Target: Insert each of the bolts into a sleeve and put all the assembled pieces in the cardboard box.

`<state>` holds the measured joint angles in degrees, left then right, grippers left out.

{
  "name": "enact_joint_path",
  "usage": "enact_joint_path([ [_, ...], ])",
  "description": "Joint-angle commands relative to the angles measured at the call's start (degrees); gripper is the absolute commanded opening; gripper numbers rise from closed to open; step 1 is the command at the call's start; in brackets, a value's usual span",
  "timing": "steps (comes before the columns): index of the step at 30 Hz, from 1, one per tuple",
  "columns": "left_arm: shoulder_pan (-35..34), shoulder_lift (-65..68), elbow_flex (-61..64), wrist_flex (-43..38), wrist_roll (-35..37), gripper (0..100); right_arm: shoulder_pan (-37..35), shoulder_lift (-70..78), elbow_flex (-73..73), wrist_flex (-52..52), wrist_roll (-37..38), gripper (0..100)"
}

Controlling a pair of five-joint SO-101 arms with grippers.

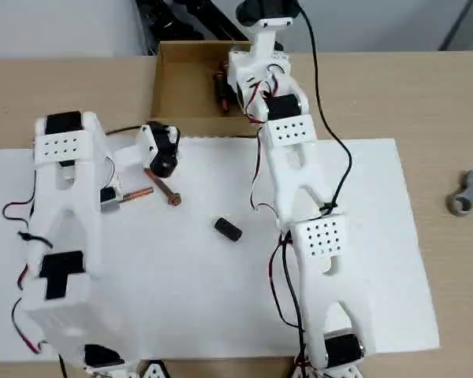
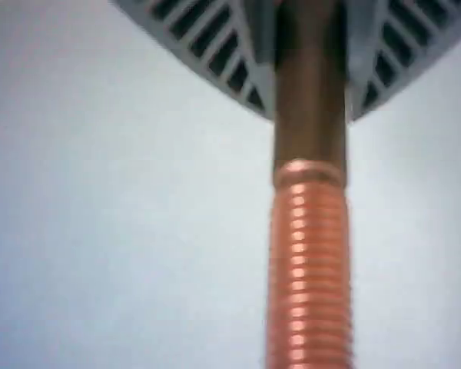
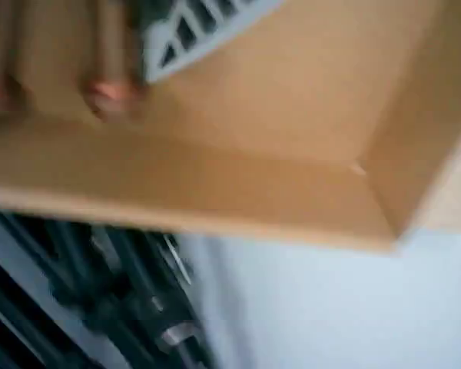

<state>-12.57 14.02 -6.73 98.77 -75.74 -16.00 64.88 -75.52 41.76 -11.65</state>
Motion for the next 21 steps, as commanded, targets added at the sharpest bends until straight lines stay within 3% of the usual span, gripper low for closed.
enact_joint_path([
  [1,0.5,-5.5,-0.2,1.8,-8.2,1,2.2,-1.6,-6.0,3.2,-0.5,17.3],
  [6,1.1,-4.8,0.0,1.6,-18.4,1,3.6,-1.4,-14.5,13.7,-0.3,17.3],
  [10,1.3,-2.3,0.0,0.8,-22.4,1,4.0,-1.7,-21.2,24.8,-0.3,17.3],
  [14,1.1,1.5,0.0,-2.5,-23.0,1,4.1,-4.4,-20.9,33.9,-0.3,17.3],
  [21,1.2,4.4,-0.2,-4.1,-19.0,15,3.6,-8.0,-20.9,34.9,-0.4,17.3],
])
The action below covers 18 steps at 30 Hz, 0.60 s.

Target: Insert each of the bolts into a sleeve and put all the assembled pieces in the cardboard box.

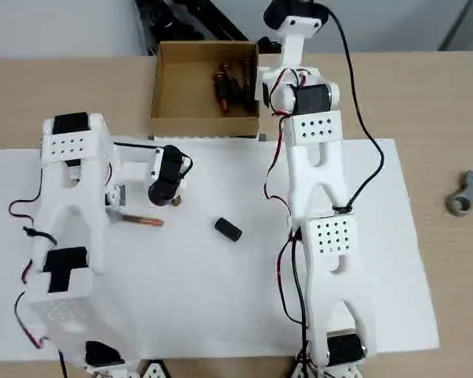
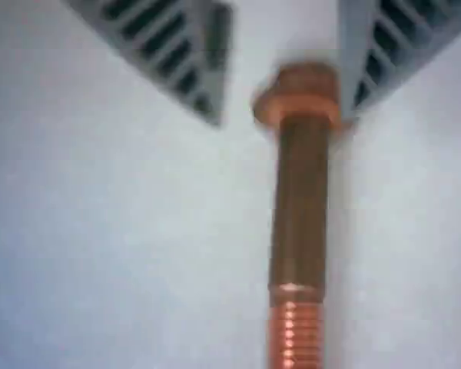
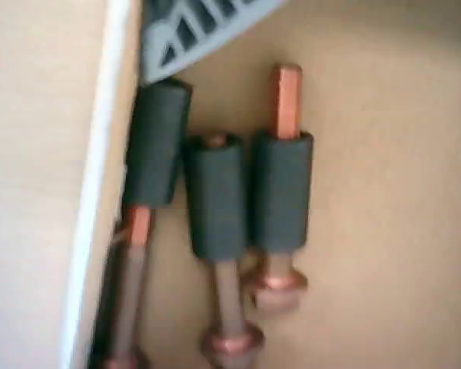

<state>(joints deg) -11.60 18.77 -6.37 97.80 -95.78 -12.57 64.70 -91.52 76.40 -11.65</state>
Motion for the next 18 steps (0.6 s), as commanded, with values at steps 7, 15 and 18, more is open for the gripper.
enact_joint_path([
  [7,-0.1,-0.4,-2.7,-2.6,11.3,22,-0.2,-9.7,-4.8,1.9,-0.4,17.3],
  [15,-0.5,-0.4,-10.2,2.5,43.4,22,-2.6,-13.3,-4.8,13.0,-0.4,17.3],
  [18,-1.1,-0.4,-11.0,2.5,58.8,22,-3.2,-16.1,-4.8,17.5,-0.4,17.3],
])
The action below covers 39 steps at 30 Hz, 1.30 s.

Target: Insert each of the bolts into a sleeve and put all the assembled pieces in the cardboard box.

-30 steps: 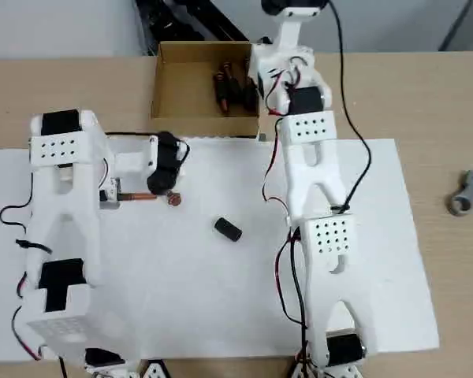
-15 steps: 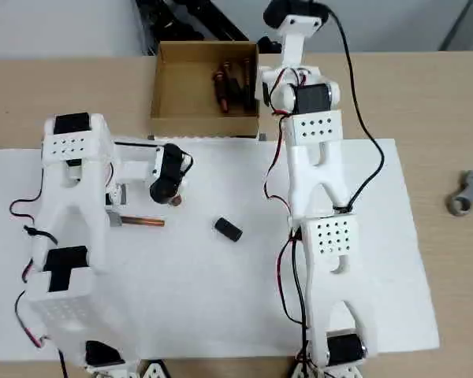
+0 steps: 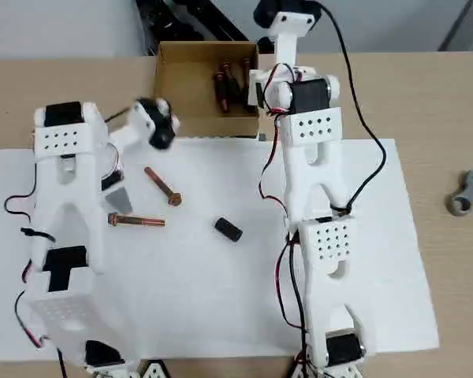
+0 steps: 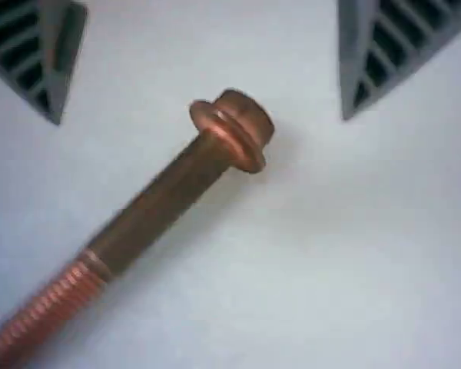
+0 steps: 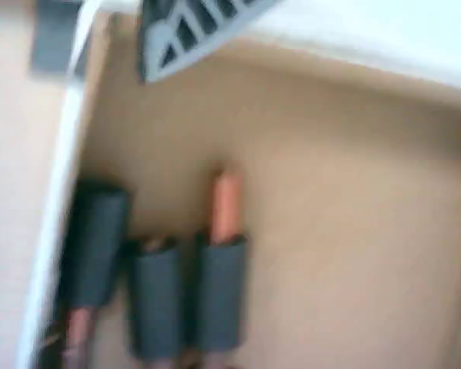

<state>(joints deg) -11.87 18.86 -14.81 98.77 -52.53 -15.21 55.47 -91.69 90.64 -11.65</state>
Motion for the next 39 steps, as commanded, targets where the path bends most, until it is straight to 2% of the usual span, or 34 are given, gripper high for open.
enact_joint_path([
  [1,-1.0,-0.5,-2.6,1.6,20.2,22,-0.6,-7.9,-4.7,4.2,-0.4,17.3],
  [10,-0.9,-0.5,-0.7,1.8,61.1,22,-0.7,-17.7,-4.4,5.7,-0.4,17.3],
  [13,-0.5,-0.5,2.6,1.8,71.2,22,-0.7,-20.8,-4.3,5.8,-0.3,17.3],
  [17,0.2,-0.5,5.3,1.8,72.1,22,-0.7,-24.5,-3.0,6.4,-0.1,17.2],
  [20,0.0,-0.5,5.7,1.8,72.1,18,-0.7,-28.9,3.7,6.5,-0.1,17.2],
  [26,0.2,-7.6,8.9,1.9,72.2,16,-0.6,-44.6,28.5,6.3,-0.4,17.2],
  [33,0.9,-23.4,15.6,1.8,78.7,16,-0.2,-65.3,57.6,5.5,-0.5,17.3],
  [39,0.9,-26.9,24.2,1.6,84.8,16,-0.2,-75.7,74.4,5.1,-0.5,17.3],
])
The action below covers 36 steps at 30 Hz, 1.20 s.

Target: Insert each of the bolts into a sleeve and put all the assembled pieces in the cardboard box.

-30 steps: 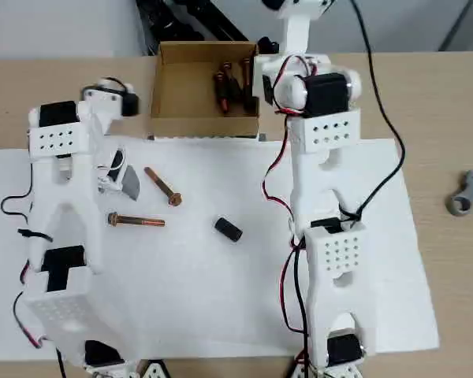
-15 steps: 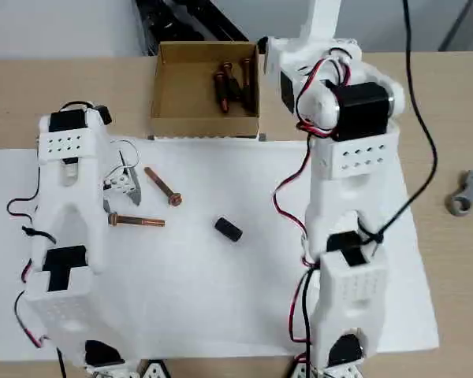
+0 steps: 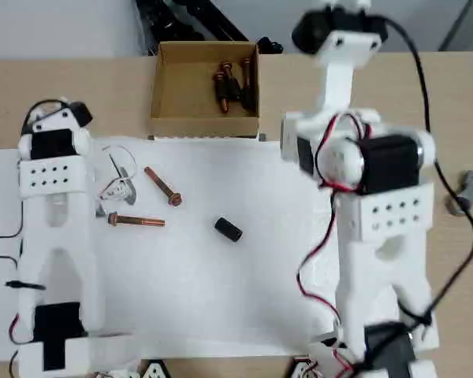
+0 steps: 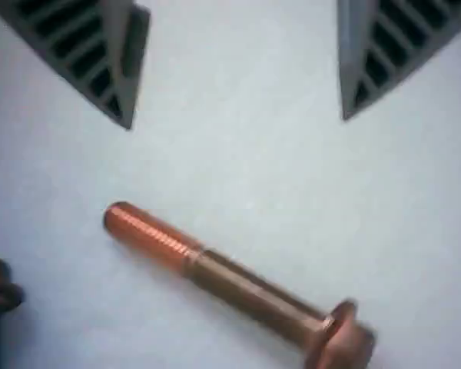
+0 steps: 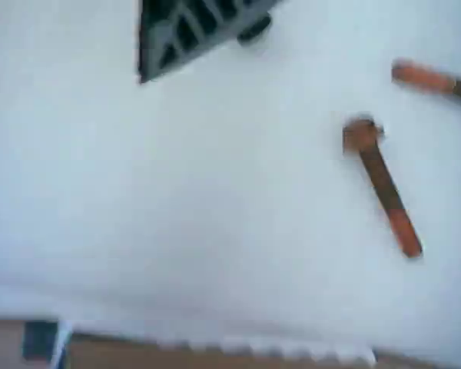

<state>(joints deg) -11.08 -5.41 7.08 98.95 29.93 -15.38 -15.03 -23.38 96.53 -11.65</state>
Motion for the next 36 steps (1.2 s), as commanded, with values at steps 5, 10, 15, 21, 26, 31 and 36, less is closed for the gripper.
enact_joint_path([
  [5,-1.4,0.5,1.6,1.4,2.6,21,-0.3,-8.8,17.6,-1.2,-0.6,17.3],
  [10,-1.3,10.6,0.3,1.3,4.8,22,-0.4,-9.6,24.4,-3.0,-0.6,17.3],
  [15,-1.9,24.4,-6.7,0.2,8.2,21,-0.5,-9.6,27.3,-5.5,-0.7,17.3],
  [21,-1.8,33.1,-16.6,1.0,12.3,21,-0.5,-9.6,27.4,-5.1,-0.6,17.3],
  [26,-1.7,33.0,-19.7,1.5,13.0,21,-0.5,-9.6,27.4,-5.1,-0.6,17.3],
  [31,-1.7,24.9,-20.1,1.6,13.0,21,-0.5,-9.6,27.4,-5.1,-0.6,17.3],
  [36,-0.4,14.1,-20.1,1.4,14.8,21,-0.5,-9.6,27.4,-5.1,-0.6,17.3],
])
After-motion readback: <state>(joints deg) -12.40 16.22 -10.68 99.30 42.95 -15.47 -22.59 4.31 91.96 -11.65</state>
